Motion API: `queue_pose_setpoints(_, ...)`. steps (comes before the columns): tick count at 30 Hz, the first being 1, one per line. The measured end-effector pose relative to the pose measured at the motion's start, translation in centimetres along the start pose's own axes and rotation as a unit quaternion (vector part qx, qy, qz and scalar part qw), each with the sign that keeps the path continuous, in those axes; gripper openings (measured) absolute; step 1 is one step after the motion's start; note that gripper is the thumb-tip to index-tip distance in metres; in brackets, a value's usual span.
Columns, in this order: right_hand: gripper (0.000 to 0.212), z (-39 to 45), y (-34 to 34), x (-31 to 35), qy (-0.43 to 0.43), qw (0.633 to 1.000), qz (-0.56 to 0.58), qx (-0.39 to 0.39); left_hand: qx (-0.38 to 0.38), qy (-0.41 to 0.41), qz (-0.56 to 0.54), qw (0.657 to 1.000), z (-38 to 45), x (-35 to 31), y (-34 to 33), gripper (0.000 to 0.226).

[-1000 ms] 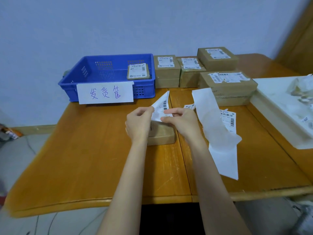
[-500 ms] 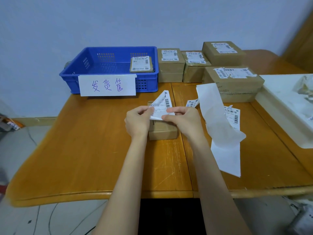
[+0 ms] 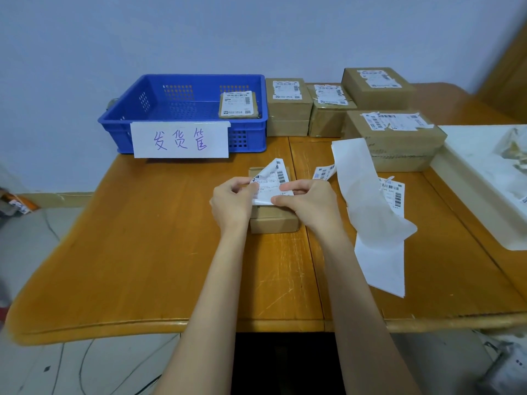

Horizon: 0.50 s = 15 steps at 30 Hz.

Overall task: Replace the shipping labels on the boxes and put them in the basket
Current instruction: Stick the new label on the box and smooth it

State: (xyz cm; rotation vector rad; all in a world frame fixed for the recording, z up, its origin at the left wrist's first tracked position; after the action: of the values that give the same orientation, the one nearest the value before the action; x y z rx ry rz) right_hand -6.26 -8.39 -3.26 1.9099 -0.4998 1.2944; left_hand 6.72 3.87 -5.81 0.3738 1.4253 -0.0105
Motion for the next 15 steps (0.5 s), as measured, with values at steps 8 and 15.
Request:
queue_pose_setpoints(8,0.041,-0.34,-0.13,0.45,0.013,0.999,-0.045,-0.008,-0.010,-0.006,0.007,1.000,0.02,0.03,-0.10,0.012)
queue_pose_setpoints(15,0.038,-0.41,-0.28,0.54,0.016,0.998,-0.063,-0.010,-0.016,-0.003,0.005,1.000,0.06,0.23,-0.20,0.015)
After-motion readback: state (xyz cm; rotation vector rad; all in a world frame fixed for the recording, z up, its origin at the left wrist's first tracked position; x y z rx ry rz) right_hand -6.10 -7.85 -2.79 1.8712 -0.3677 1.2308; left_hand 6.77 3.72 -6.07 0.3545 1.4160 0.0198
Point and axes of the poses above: each hand's wrist, its own z-axis towards the middle knuckle, its own y-axis out of the back of the hand, x = y × z, the point moved 7 cm from there along z, towards the middle knuckle, and after that the axes turned 7 degrees about -y, right-handed, at the moved point
